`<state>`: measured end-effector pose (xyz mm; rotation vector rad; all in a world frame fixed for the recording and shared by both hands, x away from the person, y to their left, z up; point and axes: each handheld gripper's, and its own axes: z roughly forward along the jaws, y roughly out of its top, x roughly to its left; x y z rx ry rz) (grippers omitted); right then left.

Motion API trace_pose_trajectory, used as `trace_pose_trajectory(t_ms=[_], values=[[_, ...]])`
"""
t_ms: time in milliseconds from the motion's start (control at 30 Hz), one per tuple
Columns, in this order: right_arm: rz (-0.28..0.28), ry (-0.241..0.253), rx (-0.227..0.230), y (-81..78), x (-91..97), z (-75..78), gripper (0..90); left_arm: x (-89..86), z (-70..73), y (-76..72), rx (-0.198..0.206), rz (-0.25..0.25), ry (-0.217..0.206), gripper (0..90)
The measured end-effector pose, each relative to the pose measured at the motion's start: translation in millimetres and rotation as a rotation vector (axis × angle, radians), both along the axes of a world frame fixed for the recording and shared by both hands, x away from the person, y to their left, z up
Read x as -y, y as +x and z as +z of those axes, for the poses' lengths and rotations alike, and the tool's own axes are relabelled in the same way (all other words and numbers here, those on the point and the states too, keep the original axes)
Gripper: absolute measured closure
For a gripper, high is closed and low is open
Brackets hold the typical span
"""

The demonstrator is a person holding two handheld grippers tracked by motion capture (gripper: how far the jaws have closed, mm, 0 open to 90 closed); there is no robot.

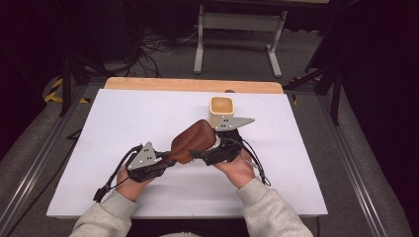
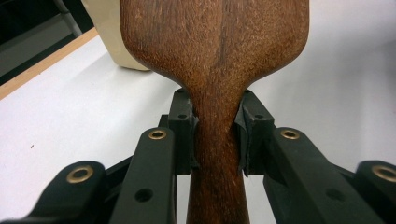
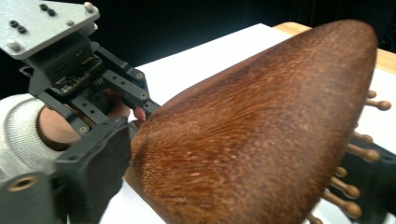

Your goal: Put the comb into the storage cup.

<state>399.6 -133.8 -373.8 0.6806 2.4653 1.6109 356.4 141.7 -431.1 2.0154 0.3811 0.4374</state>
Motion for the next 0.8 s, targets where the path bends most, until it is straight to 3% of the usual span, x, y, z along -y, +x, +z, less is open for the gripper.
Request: trace_pose_trajectory(t_ms=[167, 367, 467, 633, 667, 800], values=[[-0.010, 0.030, -0.054, 1.9, 1.4, 2.7, 21.0, -0.3, -0.5, -0.2, 0.009, 0.008, 0.006, 72.3], [0.000, 0.008, -0.046, -0.3, 0.1, 8.3, 29.2, 1.4, -3.2, -0.1, 0.004, 0.005, 0.018, 72.5], [0.037, 0.027, -0.042, -1.2, 1.3, 16.4, 41.0, 4.6, -4.5, -0.9, 0.015, 0.000, 0.038, 73.0], [0.080, 0.039, -0.054, -2.2, -0.6, 22.2, 49.4, 5.0, -5.2, -1.0, 0.009, -0.001, 0.039, 72.5], [0.104, 0.073, -0.075, -2.6, 0.4, 23.3, 52.1, 4.7, -4.8, -1.0, 0.009, -0.009, 0.034, 72.5], [0.109, 0.057, -0.023, -11.9, -4.7, 30.1, 54.8, 3.5, -3.8, -0.5, 0.006, -0.014, 0.014, 72.1]])
